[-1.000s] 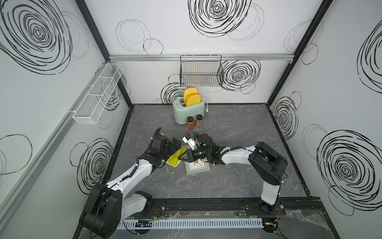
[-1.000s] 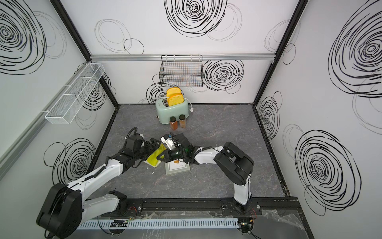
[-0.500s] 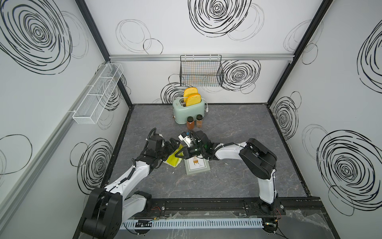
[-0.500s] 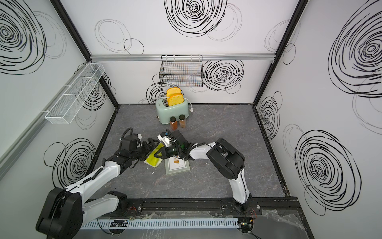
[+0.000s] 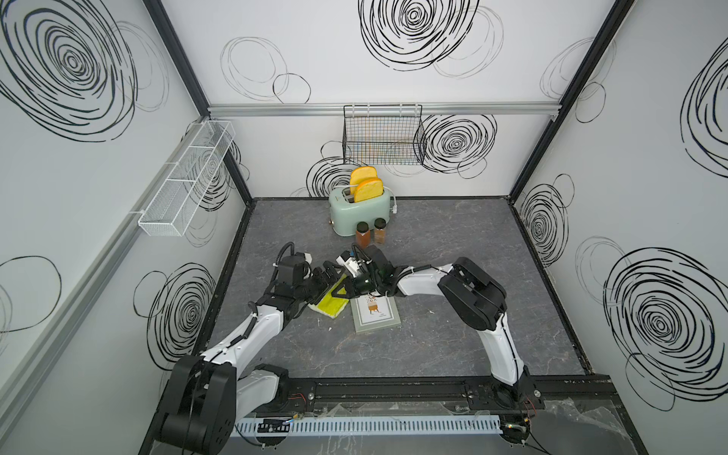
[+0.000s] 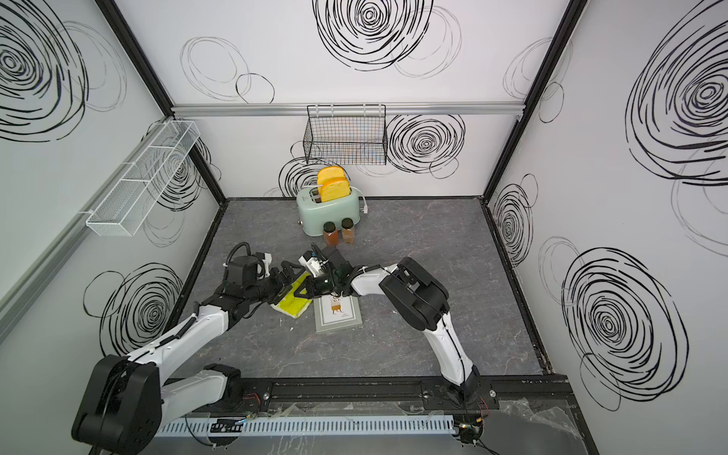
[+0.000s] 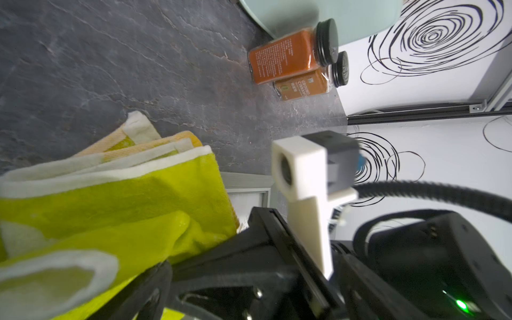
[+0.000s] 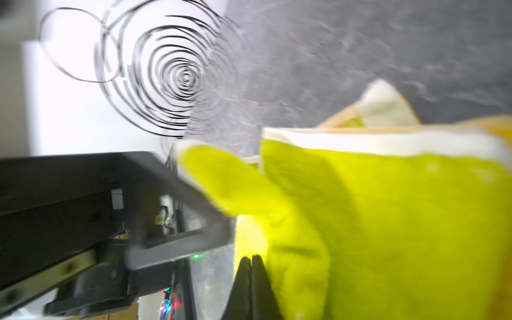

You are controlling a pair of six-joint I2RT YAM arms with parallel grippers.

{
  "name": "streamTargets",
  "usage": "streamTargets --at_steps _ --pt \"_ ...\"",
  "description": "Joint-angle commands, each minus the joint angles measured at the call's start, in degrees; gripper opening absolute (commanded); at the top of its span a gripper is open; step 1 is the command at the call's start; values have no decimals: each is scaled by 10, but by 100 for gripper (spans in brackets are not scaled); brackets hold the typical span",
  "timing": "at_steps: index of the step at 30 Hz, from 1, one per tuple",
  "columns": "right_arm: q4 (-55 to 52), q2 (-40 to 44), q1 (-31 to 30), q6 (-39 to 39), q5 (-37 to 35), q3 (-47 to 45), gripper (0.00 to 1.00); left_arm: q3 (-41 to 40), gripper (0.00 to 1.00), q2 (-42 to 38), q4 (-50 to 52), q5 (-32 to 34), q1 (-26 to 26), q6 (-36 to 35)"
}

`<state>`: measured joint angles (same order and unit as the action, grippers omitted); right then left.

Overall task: Wipe the picture frame with a cloth
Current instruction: Place the cleaning item at the center of the board.

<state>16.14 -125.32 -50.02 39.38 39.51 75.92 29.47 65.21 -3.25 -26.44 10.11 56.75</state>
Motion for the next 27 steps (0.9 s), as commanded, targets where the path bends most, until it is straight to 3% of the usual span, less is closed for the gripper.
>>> streamTargets --at_steps 1,6,13,19,22,24,27 --pt "-87 -17 3 -22 -54 34 0 5 98 -20 7 -16 -3 -9" --pt "-128 -16 4 -29 -109 43 0 31 98 -62 65 -5 -12 -21" --pt "-139 -29 8 -22 -114 43 0 119 98 -129 183 24 -48 -60" --pt "-111 -3 10 -48 -84 33 0 145 98 -174 264 127 -52 -110" --pt "-97 38 9 -95 -53 25 18 107 98 -189 281 169 -52 -118" --pt "-106 67 9 -131 -34 26 34 76 98 -221 272 192 -52 -112" --pt "-130 105 10 -170 -23 28 49 57 98 -263 264 230 -53 -109"
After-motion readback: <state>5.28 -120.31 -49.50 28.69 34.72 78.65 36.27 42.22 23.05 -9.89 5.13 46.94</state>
